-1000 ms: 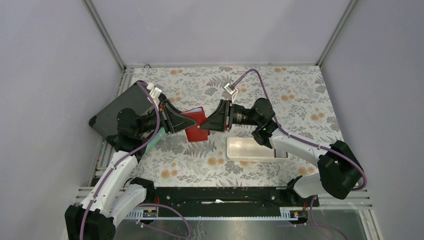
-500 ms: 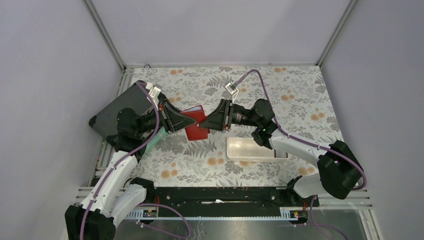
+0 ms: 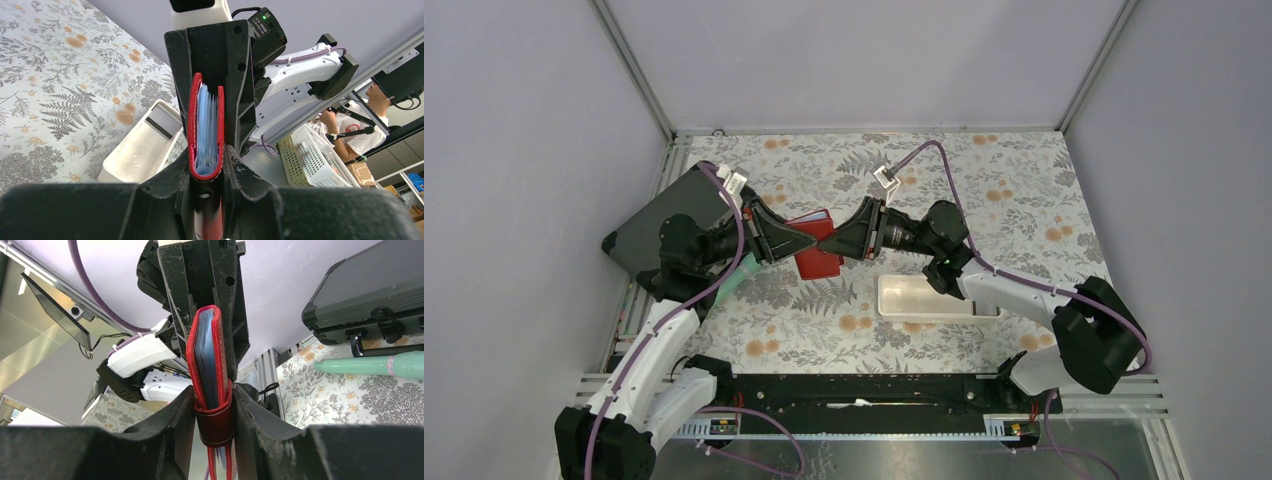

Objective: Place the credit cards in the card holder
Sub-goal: Close the card holder at the center of the board.

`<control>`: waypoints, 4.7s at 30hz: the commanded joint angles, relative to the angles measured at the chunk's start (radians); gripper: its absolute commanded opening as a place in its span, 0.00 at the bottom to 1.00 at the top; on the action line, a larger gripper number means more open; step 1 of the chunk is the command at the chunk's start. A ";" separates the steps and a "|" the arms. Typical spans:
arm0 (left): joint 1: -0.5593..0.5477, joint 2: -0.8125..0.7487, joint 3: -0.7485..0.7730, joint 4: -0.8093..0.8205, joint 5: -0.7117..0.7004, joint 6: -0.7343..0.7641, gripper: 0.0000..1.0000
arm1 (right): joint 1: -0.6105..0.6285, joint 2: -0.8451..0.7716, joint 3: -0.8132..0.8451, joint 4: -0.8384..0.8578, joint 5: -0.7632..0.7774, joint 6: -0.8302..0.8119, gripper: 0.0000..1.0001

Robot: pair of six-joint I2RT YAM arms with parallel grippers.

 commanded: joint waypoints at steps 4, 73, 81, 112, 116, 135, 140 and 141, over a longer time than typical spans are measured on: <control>-0.004 0.018 -0.001 -0.012 -0.020 0.030 0.00 | 0.031 0.004 0.045 0.192 0.018 0.019 0.37; -0.050 -0.013 -0.027 0.115 0.044 -0.009 0.00 | -0.046 -0.243 0.046 -0.266 0.085 -0.198 0.64; -0.042 -0.039 -0.020 0.102 0.052 0.005 0.00 | -0.156 -0.336 0.061 -0.448 0.005 -0.324 0.83; -0.044 -0.014 -0.040 0.229 0.087 -0.082 0.00 | -0.135 -0.152 0.095 -0.138 -0.279 -0.129 0.38; -0.048 -0.011 -0.041 0.228 0.090 -0.082 0.00 | -0.126 -0.131 0.101 -0.092 -0.272 -0.093 0.37; -0.054 -0.007 -0.041 0.227 0.093 -0.080 0.00 | -0.099 -0.098 0.127 -0.101 -0.244 -0.065 0.45; -0.055 -0.007 -0.040 0.226 0.091 -0.080 0.00 | -0.099 -0.092 0.132 -0.102 -0.240 -0.060 0.40; -0.054 -0.007 -0.040 0.227 0.092 -0.081 0.00 | -0.100 -0.090 0.132 -0.110 -0.238 -0.064 0.39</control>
